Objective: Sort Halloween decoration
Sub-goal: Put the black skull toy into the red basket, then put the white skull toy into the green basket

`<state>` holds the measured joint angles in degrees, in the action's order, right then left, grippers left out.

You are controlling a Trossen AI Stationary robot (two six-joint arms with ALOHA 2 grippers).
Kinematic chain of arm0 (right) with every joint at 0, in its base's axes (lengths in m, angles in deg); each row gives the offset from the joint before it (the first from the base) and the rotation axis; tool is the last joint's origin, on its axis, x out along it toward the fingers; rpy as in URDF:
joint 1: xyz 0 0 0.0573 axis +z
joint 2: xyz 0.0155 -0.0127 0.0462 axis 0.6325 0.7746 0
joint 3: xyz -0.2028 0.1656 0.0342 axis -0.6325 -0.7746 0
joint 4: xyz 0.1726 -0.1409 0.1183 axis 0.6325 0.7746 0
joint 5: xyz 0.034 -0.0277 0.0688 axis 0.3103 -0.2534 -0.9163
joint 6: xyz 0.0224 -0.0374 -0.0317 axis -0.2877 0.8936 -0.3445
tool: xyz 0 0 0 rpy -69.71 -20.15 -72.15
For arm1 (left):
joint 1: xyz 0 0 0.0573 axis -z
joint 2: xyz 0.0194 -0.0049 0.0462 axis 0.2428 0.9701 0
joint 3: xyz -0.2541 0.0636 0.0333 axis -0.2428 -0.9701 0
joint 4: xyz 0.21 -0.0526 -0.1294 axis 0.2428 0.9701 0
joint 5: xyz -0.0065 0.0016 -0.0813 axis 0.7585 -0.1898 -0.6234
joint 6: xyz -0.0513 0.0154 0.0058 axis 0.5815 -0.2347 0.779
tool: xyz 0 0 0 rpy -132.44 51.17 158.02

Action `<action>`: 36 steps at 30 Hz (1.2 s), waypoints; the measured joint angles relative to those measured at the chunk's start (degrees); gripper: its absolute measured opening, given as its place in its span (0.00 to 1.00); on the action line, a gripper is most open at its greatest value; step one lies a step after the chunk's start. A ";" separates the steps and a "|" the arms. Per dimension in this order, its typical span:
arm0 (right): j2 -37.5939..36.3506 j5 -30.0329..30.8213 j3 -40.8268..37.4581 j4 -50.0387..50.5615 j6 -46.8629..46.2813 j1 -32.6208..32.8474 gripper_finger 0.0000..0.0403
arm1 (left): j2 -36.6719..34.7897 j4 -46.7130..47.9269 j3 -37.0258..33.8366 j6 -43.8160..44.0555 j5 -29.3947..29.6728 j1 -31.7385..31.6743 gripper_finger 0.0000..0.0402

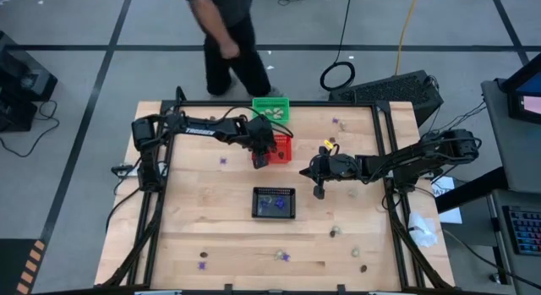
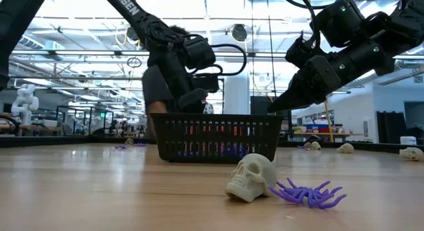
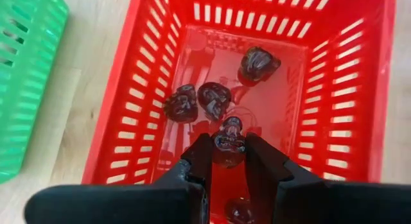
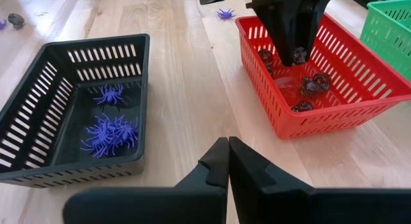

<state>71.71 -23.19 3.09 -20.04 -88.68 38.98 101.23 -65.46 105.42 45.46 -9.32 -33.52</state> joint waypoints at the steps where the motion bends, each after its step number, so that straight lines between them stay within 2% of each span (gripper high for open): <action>1: 0.00 0.00 0.00 0.13 -0.01 -0.02 0.00 | -0.02 0.01 0.00 0.00 0.00 0.11 0.15; 10: 0.00 0.00 0.00 0.19 0.00 0.00 0.00 | -0.04 -0.08 0.00 -0.02 0.06 0.09 0.35; 14: 0.00 0.00 0.00 0.19 -0.02 0.00 0.00 | -1.33 -0.75 0.00 -0.98 1.82 0.11 0.37; 18: 0.00 0.02 0.00 0.17 -0.02 -0.02 0.00 | -3.93 -2.03 0.00 -2.89 2.51 0.44 0.29; 21: 0.00 0.06 0.00 -0.27 -0.02 -0.02 0.00 | -6.06 -2.37 -0.12 -4.48 2.49 1.46 0.17; 25: 0.00 0.15 0.00 -0.33 -0.02 -0.02 0.00 | -9.87 -7.62 -4.50 -4.05 2.33 3.40 0.02; 36: 0.00 0.22 0.00 -2.18 0.17 -0.02 0.00 | -22.19 -36.66 -26.56 3.00 2.26 7.69 0.03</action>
<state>71.71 -22.97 3.09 -22.22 -88.51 38.96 79.05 -102.11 78.85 48.46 -7.07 -25.83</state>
